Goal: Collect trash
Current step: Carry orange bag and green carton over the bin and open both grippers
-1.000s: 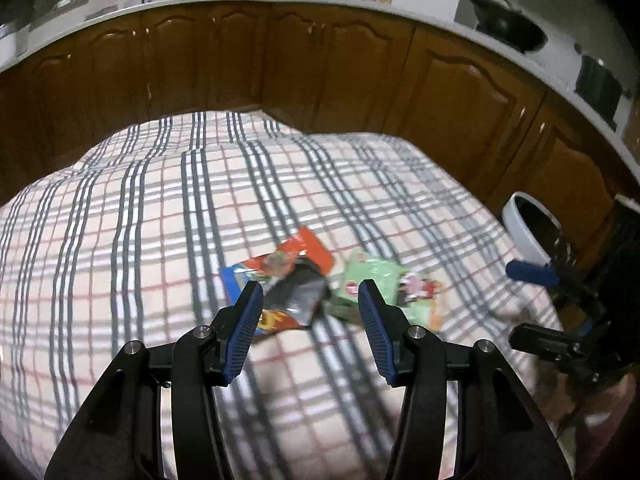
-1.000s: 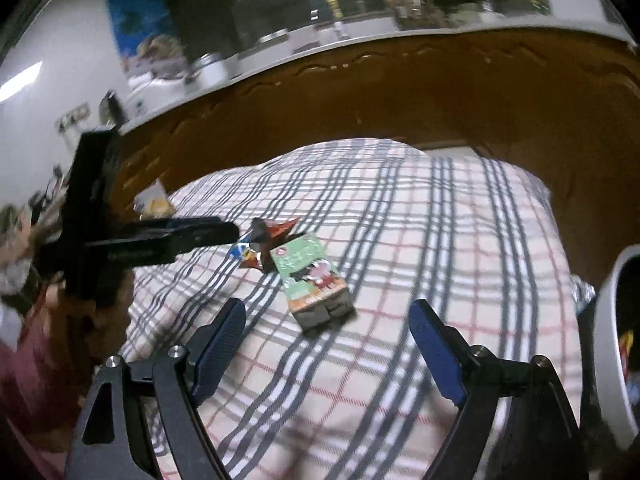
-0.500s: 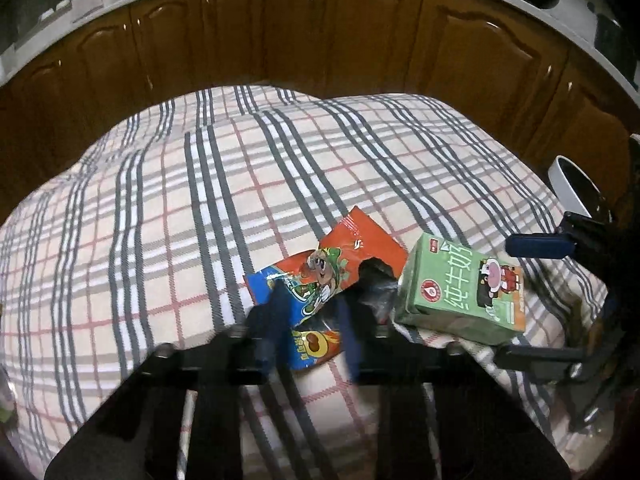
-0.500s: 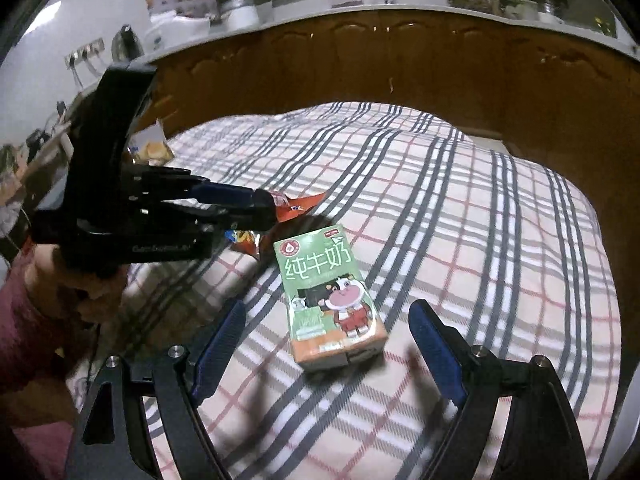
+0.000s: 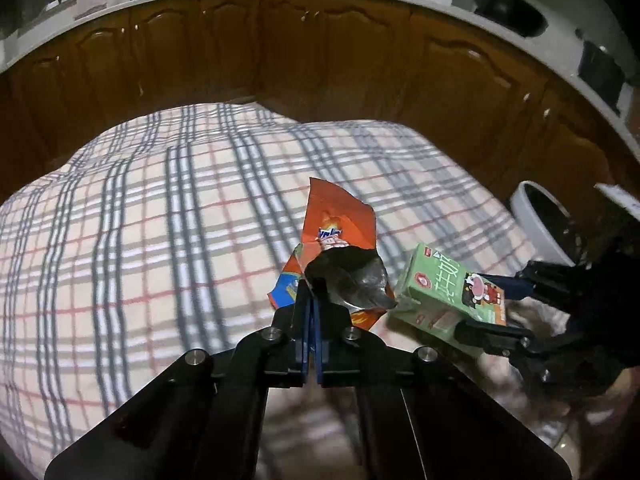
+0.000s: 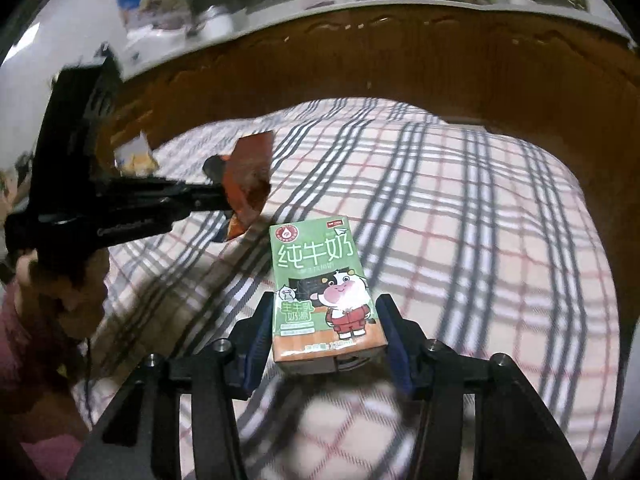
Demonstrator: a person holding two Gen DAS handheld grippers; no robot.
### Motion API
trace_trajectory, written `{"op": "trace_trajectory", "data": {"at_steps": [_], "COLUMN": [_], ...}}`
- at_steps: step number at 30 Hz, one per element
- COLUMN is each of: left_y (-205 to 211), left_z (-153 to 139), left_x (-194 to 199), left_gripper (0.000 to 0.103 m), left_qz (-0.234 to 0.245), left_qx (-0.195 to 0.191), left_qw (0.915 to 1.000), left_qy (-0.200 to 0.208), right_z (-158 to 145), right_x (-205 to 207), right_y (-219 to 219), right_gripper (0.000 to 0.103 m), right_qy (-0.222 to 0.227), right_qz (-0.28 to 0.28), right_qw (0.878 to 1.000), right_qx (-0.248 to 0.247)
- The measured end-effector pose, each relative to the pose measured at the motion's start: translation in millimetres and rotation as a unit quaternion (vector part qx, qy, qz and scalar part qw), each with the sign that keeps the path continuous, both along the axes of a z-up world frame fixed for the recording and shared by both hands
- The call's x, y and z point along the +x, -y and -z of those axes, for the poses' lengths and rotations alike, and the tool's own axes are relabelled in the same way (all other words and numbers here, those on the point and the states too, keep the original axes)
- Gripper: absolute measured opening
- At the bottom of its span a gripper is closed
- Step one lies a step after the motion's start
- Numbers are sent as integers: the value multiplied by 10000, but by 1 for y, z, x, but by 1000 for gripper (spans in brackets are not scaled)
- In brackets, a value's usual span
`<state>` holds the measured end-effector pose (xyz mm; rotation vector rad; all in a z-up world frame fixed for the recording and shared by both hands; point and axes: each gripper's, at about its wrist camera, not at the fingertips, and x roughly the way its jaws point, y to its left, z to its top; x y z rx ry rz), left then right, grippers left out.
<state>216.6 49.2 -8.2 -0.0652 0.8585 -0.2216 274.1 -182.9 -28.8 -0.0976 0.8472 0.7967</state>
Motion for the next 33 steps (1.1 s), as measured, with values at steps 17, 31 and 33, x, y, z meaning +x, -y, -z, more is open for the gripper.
{"op": "trace_trajectory", "data": {"at_steps": [17,31,33], "left_y": [96,163,171], "left_z": [-24,-39,-41], "left_x": [-15,-5,-3], "left_gripper": [1,1,1], "left_qz": [780,1371,1440], "left_qx": [-674,-748,-739], "left_qw": [9946,9876,9866], "left_qy": [89,180,187], "right_z": [-29,-38,-39], "right_x": [-35,-41,-41], "right_y": [126,204,215], "right_gripper": [51,51,51], "right_qy": [104,260,283], "right_qz": [1515,2453,2559], "right_qw": [9846,9637,9607], "right_qx": [865,1024,1039]}}
